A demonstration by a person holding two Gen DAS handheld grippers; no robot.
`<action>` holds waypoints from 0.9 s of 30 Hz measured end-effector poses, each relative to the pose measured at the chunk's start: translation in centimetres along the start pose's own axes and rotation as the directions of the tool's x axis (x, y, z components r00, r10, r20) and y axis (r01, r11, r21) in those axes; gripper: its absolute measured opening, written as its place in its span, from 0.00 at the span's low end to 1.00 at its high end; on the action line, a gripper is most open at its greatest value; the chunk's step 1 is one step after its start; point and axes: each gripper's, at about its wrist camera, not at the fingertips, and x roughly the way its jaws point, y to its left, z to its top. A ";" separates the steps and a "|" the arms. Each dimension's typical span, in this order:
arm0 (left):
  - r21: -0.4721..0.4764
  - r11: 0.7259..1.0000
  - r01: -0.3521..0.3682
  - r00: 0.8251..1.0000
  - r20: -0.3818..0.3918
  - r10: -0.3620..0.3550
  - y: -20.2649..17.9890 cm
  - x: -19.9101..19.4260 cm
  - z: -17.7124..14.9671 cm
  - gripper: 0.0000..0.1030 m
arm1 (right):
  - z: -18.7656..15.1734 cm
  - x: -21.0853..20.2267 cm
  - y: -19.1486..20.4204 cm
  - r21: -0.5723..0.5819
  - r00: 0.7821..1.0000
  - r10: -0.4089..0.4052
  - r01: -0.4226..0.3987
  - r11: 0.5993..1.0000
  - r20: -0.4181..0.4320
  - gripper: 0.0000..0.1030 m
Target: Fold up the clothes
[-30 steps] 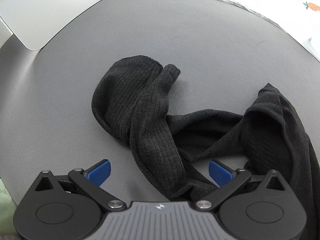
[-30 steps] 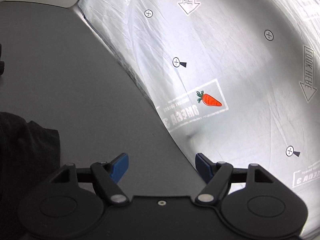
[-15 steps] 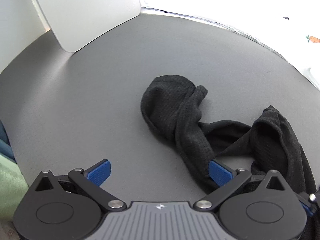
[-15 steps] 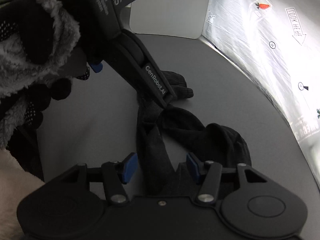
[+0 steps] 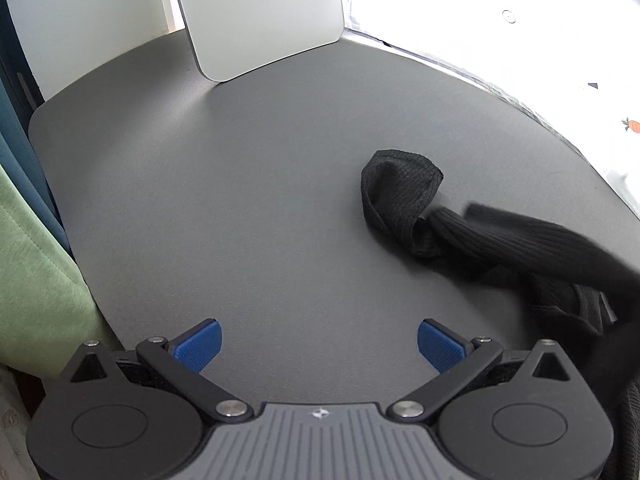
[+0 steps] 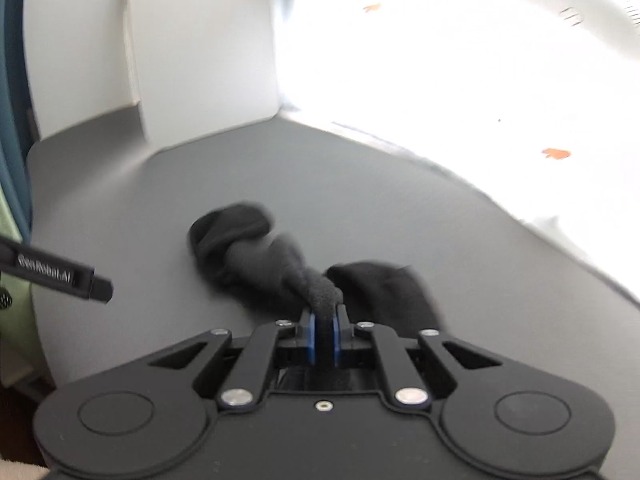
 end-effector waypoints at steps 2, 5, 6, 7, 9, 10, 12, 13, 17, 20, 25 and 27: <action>0.023 1.000 0.015 1.000 0.009 -0.016 -1.0 -0.2 0.3 1.00 | 1.2 -6.0 -5.1 0.099 0.982 -0.165 0.156 0.983 0.092 0.08; 0.079 0.996 0.051 0.998 0.028 -0.053 -3.5 -0.6 0.7 1.00 | 1.4 -11.8 -11.8 0.220 0.909 -0.396 0.364 0.905 0.126 0.08; 0.099 0.993 0.062 0.997 0.031 -0.066 -4.4 -0.6 0.8 1.00 | 1.1 -13.1 -13.9 0.232 0.865 -0.488 0.453 0.861 0.122 0.08; 0.123 0.989 0.076 0.996 0.033 -0.081 -5.5 -0.7 0.9 1.00 | 0.4 -14.1 -16.0 0.214 0.790 -0.602 0.573 0.791 0.112 0.08; 0.173 0.979 0.104 0.993 0.036 -0.112 -7.8 -0.9 1.1 1.00 | -1.0 -14.2 -19.1 0.155 0.645 -0.761 0.747 0.646 0.068 0.09; 0.199 0.973 0.117 0.991 0.038 -0.127 -8.9 -1.0 1.1 1.00 | -1.9 -13.7 -20.5 0.112 0.586 -0.810 0.803 0.586 0.035 0.09; 0.246 0.960 0.137 0.988 0.041 -0.152 -11.1 -1.1 1.0 1.00 | -3.7 -12.1 -22.7 0.040 0.488 -0.871 0.873 0.486 -0.064 0.13; 0.269 0.953 0.140 0.987 0.041 -0.157 -12.2 -1.0 0.9 1.00 | -5.2 -11.4 -24.0 -0.011 0.458 -0.877 0.885 0.465 -0.148 0.17; 0.344 0.930 0.131 0.987 0.046 -0.156 -15.8 -0.1 0.9 1.00 | -8.3 -9.9 -22.6 0.000 0.590 -0.775 0.796 0.606 -0.227 0.52; 0.377 0.915 0.145 0.984 0.041 -0.173 -18.1 1.2 1.5 1.00 | -8.7 -8.0 -20.9 0.030 0.707 -0.675 0.695 0.718 -0.212 0.56; 0.473 0.850 0.231 0.962 0.020 -0.272 -23.9 3.8 3.8 1.00 | -7.9 -2.6 -22.2 0.037 0.784 -0.577 0.599 0.800 -0.227 0.61; 0.531 0.807 0.259 0.951 0.007 -0.310 -26.8 5.2 4.9 1.00 | -7.6 -0.8 -25.6 0.130 0.811 -0.525 0.568 0.813 -0.258 0.63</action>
